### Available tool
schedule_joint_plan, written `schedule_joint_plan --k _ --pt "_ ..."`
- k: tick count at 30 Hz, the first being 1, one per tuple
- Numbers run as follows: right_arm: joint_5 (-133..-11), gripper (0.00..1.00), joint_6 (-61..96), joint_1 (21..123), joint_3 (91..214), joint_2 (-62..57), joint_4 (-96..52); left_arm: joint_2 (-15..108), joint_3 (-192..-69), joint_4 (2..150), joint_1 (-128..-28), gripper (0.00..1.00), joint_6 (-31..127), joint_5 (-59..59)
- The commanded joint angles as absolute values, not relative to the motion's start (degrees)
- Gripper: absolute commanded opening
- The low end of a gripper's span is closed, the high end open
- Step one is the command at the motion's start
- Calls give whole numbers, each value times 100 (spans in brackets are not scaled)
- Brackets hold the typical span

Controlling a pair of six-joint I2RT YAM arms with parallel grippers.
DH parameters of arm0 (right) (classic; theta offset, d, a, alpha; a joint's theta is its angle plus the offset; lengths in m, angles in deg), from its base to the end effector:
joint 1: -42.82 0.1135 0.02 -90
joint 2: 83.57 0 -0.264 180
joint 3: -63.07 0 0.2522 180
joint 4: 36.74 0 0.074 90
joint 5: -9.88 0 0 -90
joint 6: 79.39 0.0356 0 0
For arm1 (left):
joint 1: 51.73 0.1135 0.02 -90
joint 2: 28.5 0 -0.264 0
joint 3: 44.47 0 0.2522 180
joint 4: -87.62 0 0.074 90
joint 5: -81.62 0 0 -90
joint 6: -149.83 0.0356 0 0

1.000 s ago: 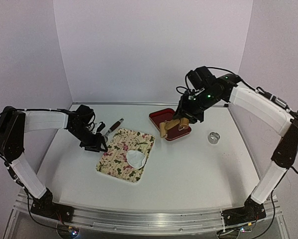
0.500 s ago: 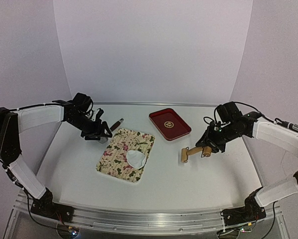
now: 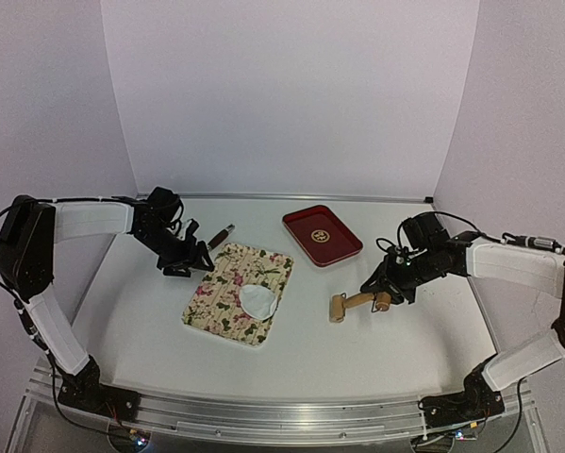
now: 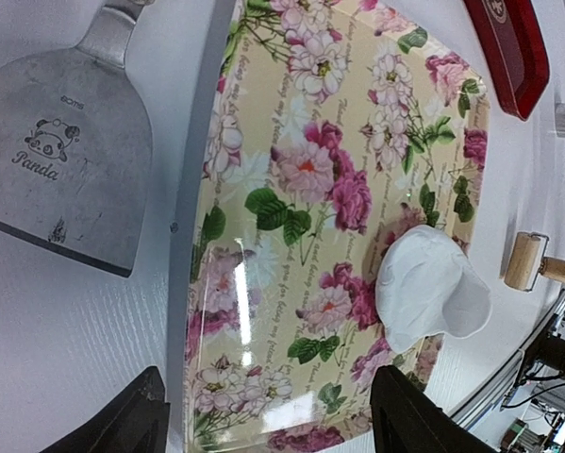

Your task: Roll out the dumpling wrappers from the dough

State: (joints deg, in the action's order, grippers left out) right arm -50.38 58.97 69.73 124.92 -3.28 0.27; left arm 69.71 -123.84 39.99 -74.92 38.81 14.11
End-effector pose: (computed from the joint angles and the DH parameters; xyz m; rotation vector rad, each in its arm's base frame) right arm 0.2365 0.1399 0.2075 0.2902 2.7585 1.1062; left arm 0.3063 -0.1460 0.1953 0.1699 2.8137 -0.7395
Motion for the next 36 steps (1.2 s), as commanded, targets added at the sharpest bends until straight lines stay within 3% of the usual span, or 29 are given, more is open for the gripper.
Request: schedule_joint_plan --k 1,11,16,29,36 --pt "-4909 3 5700 6973 12669 -18 -241 7056 -12173 4180 -7461 73 3969 1346" --pt "-5938 41 6003 6972 12587 31 75 7283 -11961 4467 -7460 74 3909 1607" --pt "-6399 55 6008 6975 12581 -171 385 7379 -11925 4519 -7458 74 3847 1684" --pt "-7456 74 5441 6932 13494 -718 1863 7043 -11273 5090 -7505 73 3649 2360" --pt "-7524 81 4646 6415 14261 -531 2627 6801 -10947 5488 -8036 73 3349 2486"
